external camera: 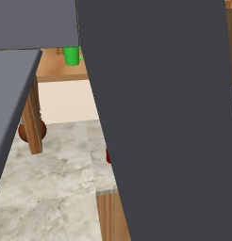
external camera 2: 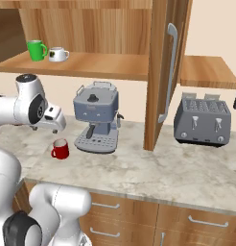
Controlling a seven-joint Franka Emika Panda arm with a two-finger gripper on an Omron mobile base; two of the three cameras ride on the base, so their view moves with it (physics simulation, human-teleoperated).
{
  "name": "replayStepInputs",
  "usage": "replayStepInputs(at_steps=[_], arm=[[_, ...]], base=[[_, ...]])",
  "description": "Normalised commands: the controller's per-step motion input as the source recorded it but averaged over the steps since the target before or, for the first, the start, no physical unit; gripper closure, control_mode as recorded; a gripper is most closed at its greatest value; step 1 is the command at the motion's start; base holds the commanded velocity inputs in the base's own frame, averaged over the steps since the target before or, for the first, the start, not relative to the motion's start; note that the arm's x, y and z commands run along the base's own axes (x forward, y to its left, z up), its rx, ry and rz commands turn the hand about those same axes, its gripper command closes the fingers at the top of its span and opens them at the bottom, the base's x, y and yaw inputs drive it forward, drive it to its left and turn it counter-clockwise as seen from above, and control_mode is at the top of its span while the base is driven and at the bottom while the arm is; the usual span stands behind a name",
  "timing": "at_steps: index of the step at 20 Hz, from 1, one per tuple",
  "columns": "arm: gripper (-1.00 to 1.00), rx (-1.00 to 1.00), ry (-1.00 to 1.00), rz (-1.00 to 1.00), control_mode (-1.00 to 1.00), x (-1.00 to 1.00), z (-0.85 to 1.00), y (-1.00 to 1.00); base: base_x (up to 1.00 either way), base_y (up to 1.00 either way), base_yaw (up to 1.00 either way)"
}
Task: Pick the mug on the counter and place it in the cabinet with the handle facing the right, like the mugs already inside.
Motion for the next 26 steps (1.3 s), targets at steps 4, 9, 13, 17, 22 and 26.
replayStepInputs(at_steps=[4, 9, 13, 17, 22, 26], arm=[[-1.0, 0.0, 0.0, -0.01, -1.0, 0.0, -0.34, 0.37], [-1.0, 0.0, 0.0, -0.03, -1.0, 0.0, -0.3, 0.31], [-1.0, 0.0, 0.0, -0.05, -1.0, 0.0, -0.23, 0.13], [-1.0, 0.0, 0.0, -0.04, -1.0, 0.0, -0.2, 0.0], [-1.0, 0.0, 0.0, -0.04, -1.0, 0.04, -0.23, 0.0], [-1.0, 0.0, 0.0, -0.06, -1.0, 0.22, -0.26, 0.0]], base=[[0.0, 0.0, 0.0], [0.0, 0.0, 0.0], [0.0, 0.0, 0.0], [0.0, 0.0, 0.0], [0.0, 0.0, 0.0], [0.0, 0.0, 0.0]])
